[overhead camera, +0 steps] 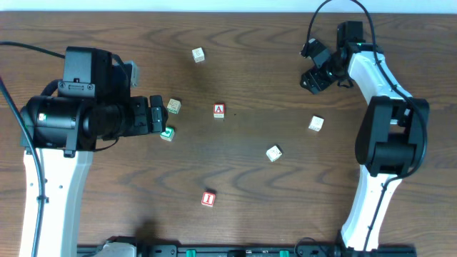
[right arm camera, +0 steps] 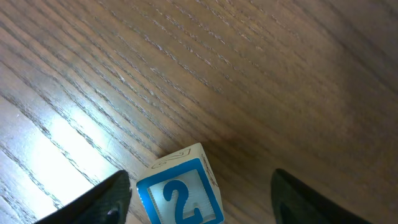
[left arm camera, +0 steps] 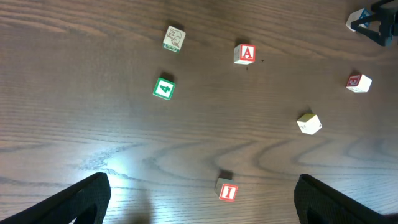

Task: Spell out Ai2
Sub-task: 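Lower the right gripper and grasp the blue 2 block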

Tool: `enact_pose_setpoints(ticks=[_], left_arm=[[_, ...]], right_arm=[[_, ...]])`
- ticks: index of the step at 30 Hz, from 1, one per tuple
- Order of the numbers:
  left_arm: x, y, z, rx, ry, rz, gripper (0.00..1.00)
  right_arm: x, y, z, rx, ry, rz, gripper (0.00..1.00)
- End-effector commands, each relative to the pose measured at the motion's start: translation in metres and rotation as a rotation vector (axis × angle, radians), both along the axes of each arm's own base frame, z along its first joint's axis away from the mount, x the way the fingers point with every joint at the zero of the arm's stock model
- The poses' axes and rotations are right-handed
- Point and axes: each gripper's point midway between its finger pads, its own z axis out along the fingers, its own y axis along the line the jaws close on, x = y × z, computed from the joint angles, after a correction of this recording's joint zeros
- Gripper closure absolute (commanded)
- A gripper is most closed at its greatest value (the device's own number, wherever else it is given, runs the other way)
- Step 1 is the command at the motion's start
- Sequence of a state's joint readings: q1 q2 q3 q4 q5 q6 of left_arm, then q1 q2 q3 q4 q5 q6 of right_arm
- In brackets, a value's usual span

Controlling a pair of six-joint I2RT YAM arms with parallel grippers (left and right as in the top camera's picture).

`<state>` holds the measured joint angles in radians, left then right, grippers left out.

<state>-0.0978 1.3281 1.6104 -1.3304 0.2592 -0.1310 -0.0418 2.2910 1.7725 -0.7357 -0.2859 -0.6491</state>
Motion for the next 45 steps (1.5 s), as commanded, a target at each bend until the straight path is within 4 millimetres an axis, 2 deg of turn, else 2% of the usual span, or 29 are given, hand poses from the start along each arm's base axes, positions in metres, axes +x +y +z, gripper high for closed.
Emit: enact_pose_setpoints(ticks=[1,12,14,22,26,28,30,32,41,45], left_arm=[[-0.001,0.002,0.002,-0.004,-0.006,0.014,0.05],[-0.001,0.002,0.002,-0.004,-0.005,0.014,0.05],[-0.001,0.002,0.002,-0.004,-0.005,0.014,0.05],[-0.001,0.002,0.002,-0.004,-0.005,0.014,0.05],[-0.001,0.002,0.002,-0.004,-0.005,0.014,0.05],[-0.001,0.002,0.002,-0.004,-0.004,0.014,0.05],[-0.001,0.002,0.002,-0.004,-0.004,0.014,0.05],[-0.001,0.002,0.002,-0.003,-0.004,0.014,0.05],[-0.005,0.003,0.0,0.002,0.013,0.015,0.05],[-0.007,0.003,-0.001,0.003,0.02,0.015,0.05]], right_arm=[[0.005,0.009,0.002,0.02,-0.009,0.009,0.35],[0.002,0.016,0.002,0.068,0.005,0.007,0.44],[0.0,0.016,0.001,0.068,0.013,0.005,0.5],[-0.003,0.015,0.0,0.075,0.032,-0.017,0.57],[-0.005,0.016,0.0,0.076,0.04,-0.02,0.64],[-0.005,0.016,-0.001,0.083,0.049,-0.042,0.75],[-0.005,0.015,-0.001,0.088,0.057,-0.058,0.76],[-0.005,0.015,-0.001,0.097,0.066,-0.087,0.82],[-0.007,0.016,-0.001,0.15,0.127,-0.253,0.89],[-0.013,0.018,-0.003,0.178,0.188,-0.351,0.94]])
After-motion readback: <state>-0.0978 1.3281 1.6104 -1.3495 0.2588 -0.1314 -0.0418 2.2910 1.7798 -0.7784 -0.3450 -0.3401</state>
